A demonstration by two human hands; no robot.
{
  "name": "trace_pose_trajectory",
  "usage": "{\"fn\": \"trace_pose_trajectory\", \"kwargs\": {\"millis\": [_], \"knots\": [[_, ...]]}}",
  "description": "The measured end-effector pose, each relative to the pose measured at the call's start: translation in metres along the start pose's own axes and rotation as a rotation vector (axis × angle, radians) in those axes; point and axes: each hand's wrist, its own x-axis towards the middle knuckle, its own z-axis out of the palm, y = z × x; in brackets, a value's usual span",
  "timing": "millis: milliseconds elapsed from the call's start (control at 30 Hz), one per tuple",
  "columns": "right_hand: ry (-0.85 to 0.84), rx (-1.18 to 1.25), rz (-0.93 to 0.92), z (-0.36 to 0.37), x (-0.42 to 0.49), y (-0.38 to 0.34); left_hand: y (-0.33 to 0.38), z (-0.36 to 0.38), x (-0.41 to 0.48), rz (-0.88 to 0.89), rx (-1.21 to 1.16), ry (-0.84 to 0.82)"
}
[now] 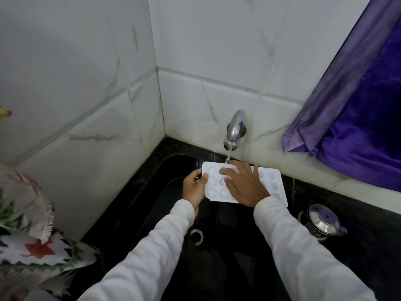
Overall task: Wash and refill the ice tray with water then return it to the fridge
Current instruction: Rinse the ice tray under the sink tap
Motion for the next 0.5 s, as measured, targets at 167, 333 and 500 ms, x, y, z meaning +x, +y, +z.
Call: {"fn": "trace_pose_trajectory", "kwargs": {"millis": [167, 333, 500], "knots": [[0.156, 0.264, 0.004, 0.003, -0.002, 0.0, 0.004, -0.001, 0.006, 0.01, -0.005, 0.026], [0.289, 0.392, 0.037, 0.003, -0.006, 0.002, 0.015, 0.005, 0.016, 0.018, -0.028, 0.043], [0.263, 0.26, 0.0, 0.005, -0.008, 0.002, 0.017, 0.013, 0.022, 0.024, -0.006, 0.026]]}}
